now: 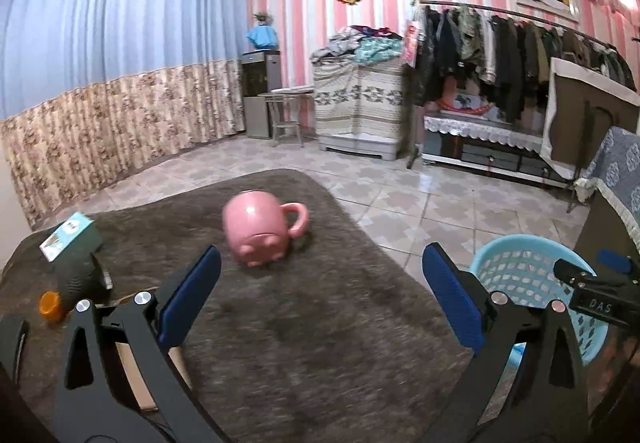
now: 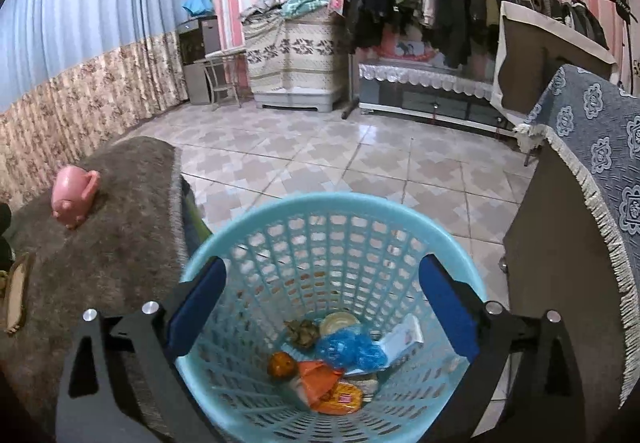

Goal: Collect trash
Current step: 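Move both tools back over the rug toward the crumpled brown paper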

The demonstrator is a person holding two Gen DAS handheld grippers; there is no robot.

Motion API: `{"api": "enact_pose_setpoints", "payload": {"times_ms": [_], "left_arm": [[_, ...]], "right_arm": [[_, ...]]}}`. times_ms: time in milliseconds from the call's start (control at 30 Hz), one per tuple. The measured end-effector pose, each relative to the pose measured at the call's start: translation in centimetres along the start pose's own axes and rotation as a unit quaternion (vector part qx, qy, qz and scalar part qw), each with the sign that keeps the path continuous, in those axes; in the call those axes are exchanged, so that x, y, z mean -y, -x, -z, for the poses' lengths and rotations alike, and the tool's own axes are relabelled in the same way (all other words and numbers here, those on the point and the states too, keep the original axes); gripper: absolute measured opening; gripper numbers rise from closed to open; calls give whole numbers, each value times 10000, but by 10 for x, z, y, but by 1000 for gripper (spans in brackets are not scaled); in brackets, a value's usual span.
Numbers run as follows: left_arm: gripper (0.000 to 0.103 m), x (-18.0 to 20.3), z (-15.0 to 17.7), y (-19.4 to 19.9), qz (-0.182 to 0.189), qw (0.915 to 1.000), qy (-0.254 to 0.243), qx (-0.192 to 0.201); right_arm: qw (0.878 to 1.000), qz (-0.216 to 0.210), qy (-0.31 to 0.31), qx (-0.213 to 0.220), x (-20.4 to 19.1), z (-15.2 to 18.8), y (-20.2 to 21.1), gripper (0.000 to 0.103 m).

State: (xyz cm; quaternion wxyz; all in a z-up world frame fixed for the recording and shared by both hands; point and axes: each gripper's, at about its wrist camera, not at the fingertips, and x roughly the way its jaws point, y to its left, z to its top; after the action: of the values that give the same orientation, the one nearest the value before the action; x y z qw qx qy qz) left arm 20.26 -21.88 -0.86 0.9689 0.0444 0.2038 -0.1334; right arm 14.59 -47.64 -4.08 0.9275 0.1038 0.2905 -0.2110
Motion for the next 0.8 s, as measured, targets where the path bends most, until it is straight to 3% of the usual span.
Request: {"api": "enact_pose_setpoints", "payload": {"times_ms": [367, 800], "left_arm": [[98, -74, 3, 31, -633, 9975, 288, 91], [98, -155, 25, 52, -1219, 9906, 622, -42]], "right_arm": [[9969, -565, 485, 233, -62, -2, 23, 95], [9834, -1132, 1339, 462, -150, 12, 45, 95]]}}
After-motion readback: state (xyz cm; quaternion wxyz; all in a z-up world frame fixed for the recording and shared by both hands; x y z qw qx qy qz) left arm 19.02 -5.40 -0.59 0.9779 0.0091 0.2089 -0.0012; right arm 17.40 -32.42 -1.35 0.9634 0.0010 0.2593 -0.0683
